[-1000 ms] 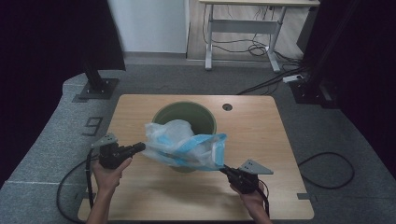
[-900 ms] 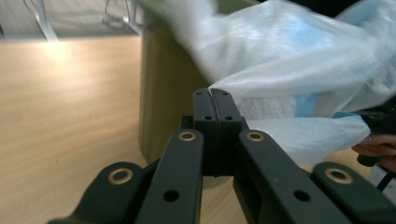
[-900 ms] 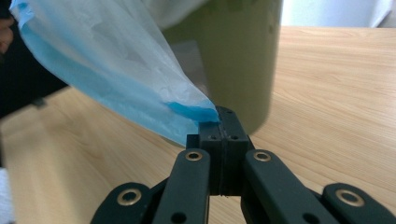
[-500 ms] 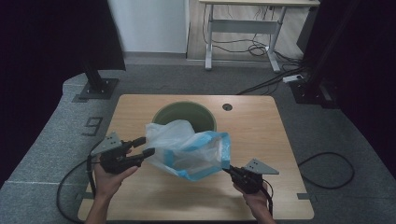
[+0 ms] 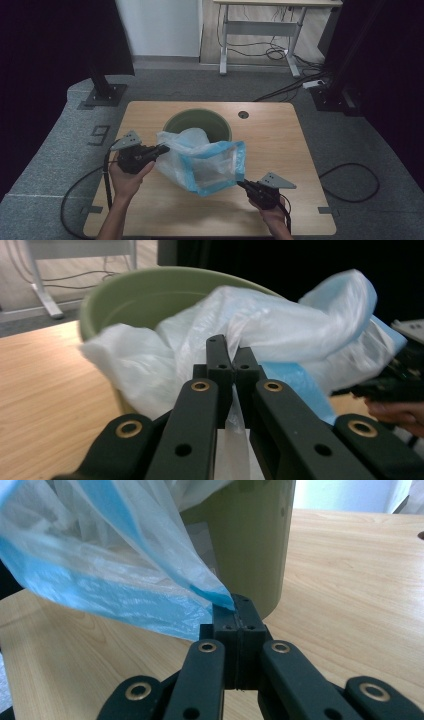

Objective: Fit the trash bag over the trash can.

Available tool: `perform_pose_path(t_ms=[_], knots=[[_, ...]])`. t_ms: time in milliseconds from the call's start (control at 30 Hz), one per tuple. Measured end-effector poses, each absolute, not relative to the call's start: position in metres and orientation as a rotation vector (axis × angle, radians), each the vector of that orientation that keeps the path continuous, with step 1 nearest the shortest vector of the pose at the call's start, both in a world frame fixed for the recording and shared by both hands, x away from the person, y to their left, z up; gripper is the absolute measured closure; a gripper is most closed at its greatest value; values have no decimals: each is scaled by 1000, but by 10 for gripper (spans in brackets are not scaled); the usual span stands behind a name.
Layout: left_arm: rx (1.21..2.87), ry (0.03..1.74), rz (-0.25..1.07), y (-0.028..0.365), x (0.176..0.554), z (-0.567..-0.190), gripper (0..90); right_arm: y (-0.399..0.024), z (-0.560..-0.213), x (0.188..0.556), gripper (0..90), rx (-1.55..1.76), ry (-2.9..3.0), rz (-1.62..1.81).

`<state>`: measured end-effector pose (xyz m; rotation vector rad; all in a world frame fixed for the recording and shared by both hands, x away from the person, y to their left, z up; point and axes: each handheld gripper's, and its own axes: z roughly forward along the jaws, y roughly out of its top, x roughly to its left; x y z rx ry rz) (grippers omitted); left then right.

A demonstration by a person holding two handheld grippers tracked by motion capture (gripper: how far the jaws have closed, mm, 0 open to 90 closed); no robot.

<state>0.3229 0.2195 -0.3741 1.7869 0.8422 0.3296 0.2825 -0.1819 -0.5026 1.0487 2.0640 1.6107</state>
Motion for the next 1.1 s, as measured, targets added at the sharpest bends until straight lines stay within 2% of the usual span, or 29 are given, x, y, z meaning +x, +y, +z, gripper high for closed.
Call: perform_pose_path(t_ms=[400, 933, 1000, 1033, 1100], knots=[[1687, 917, 326, 245, 335, -378, 900, -177, -506, 284, 889, 1025, 2057, 1589], [1663, 945, 352, 258, 334, -375, 900, -165, -515, 287, 888, 984, 2085, 1504], [1655, 937, 349, 258, 332, -376, 900, -170, -511, 282, 785, 959, 2072, 1548], [1655, 933, 346, 258, 332, -376, 899, -174, -507, 277, 684, 934, 2052, 1570], [1655, 926, 345, 258, 330, -376, 899, -181, -501, 269, 594, 923, 2013, 1578]])
